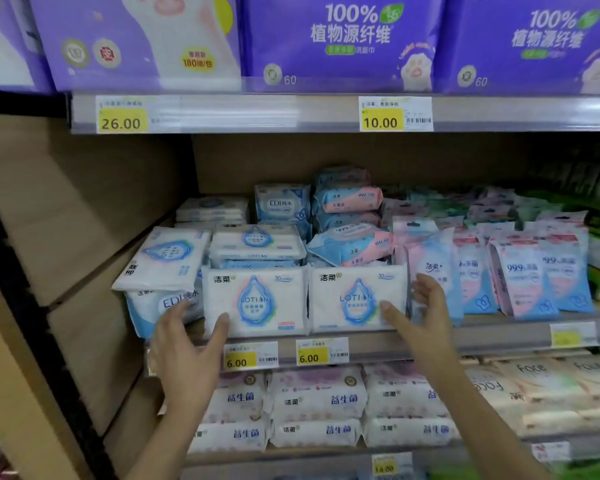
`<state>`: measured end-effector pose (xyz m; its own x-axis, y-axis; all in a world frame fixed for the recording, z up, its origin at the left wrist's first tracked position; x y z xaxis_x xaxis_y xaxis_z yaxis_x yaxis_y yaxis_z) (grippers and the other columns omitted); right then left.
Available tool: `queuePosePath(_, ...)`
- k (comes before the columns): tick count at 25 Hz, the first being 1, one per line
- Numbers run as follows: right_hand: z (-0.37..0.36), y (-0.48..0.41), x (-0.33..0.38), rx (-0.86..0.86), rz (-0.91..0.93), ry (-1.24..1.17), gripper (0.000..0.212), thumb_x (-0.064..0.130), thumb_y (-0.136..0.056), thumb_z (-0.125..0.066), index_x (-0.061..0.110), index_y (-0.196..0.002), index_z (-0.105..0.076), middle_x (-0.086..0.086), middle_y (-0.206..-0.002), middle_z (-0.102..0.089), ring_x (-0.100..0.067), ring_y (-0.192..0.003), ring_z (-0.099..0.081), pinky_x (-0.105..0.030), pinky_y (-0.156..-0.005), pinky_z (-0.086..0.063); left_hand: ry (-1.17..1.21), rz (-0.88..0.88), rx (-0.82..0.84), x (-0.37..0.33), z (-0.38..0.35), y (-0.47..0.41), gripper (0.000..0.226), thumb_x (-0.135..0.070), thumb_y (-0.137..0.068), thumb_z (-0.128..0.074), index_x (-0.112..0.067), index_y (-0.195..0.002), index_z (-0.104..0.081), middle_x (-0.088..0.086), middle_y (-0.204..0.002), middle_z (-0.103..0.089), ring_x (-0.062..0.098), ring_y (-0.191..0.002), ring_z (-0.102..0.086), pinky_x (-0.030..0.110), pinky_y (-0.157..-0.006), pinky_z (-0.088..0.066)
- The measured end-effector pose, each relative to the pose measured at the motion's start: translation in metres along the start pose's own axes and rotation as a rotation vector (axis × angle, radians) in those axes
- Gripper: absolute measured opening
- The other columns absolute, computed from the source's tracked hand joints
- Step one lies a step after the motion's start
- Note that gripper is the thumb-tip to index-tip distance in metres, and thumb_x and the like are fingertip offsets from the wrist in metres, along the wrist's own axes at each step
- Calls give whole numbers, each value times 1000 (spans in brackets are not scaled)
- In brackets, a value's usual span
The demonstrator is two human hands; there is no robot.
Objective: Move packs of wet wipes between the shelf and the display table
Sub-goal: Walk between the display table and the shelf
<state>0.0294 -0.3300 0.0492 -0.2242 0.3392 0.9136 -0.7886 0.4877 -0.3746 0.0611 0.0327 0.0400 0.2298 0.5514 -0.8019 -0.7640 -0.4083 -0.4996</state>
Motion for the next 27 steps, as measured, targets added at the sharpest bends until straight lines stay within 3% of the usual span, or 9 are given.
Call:
queuePosePath(3, -14, -8, 2, 18, 42, 165, 70, 53, -60, -79, 27, -115, -45, 3, -113, -59, -20, -107, -59, -49, -92, -50, -134, 4, 54, -6, -13, -4, 88, -72, -65, -58, -13, -129, -48, 7, -127, -56, 26, -121, -49, 47, -104, -30)
queuePosePath(6, -22, -11, -11, 21, -62, 233, 72, 65, -51, -74, 30, -105, -42, 3, -102, -64, -25, -99, -63, -53, -91, -48, -140, 73, 170, -10, -30, -8, 83, -68, -64, -70, -14, -122, -45, 3, -118, -63, 28, -114, -54, 40, -104, -26)
queuePosePath(9, -19, -20, -12, 13, -71, 174, 61, 39, -58, -87, 17, -101, -50, 2, -97, -67, -24, -96, -64, -49, -91, -49, -124, 107, 219, -6, -36, -21, 71, -65, -61, -73, -13, -105, -51, 5, -105, -67, 30, -102, -61, 44, -96, -43)
queuePosePath(11, -18, -24, -10, 85, -83, 18, 49, 17, -60, -89, 11, -98, -59, 2, -90, -70, -16, -86, -67, -32, -79, -57, 26, 148, 261, -4, -40, -26, 64, -53, -60, -82, -13, -103, -56, 2, -102, -68, 25, -96, -63, 43, -86, -51)
queuePosePath(13, -17, -23, 4, 166, -33, -85, 37, 4, -63, -84, 5, -92, -62, 3, -78, -70, -12, -74, -65, -16, -61, -54, 258, 173, 343, -11, -43, -26, 50, -30, -61, -88, -17, -103, -64, -5, -98, -70, 13, -91, -67, 34, -79, -54)
queuePosePath(16, -6, -16, 28, 161, -13, -273, 16, 5, -75, -73, 13, -87, -66, 11, -70, -74, -9, -70, -70, -17, -55, -55, 474, 115, 418, -36, -37, -24, 36, -16, -67, -83, -30, -95, -65, -18, -85, -72, -4, -81, -68, 17, -69, -55)
queuePosePath(21, 4, 36, 25, 149, -72, -418, 27, 19, -64, -73, 15, -91, -67, 6, -82, -76, -11, -78, -73, -25, -60, -59, 736, 268, 399, -17, -9, 21, 40, -15, -65, -79, -18, -103, -66, -3, -97, -75, 14, -89, -72, 29, -74, -60)
queuePosePath(25, -9, 107, -32, 262, -248, -414, 23, 18, -68, -78, 13, -89, -71, -1, -85, -77, -17, -75, -74, -28, -55, -59, 723, 526, 387, 58, 18, 105, 37, -11, -70, -76, -15, -106, -67, 2, -100, -75, 22, -90, -72, 31, -67, -60)
queuePosePath(27, -23, 142, -64, 367, -348, -399, 41, 41, -52, -89, 19, -84, -75, -3, -90, -76, -19, -78, -74, -27, -56, -58, 689, 646, 342, 97, 39, 150, 37, -16, -71, -78, -15, -107, -67, 5, -102, -75, 23, -90, -72, 32, -65, -61)
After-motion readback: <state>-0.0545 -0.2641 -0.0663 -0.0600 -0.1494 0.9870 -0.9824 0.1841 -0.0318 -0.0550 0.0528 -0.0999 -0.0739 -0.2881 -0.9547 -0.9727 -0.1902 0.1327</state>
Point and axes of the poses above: each hand's wrist, its own y-axis away from the middle knuckle, its own z-axis out of the back of the hand, x = y × z, the point moved 8 cm from there along -y, towards the middle knuckle
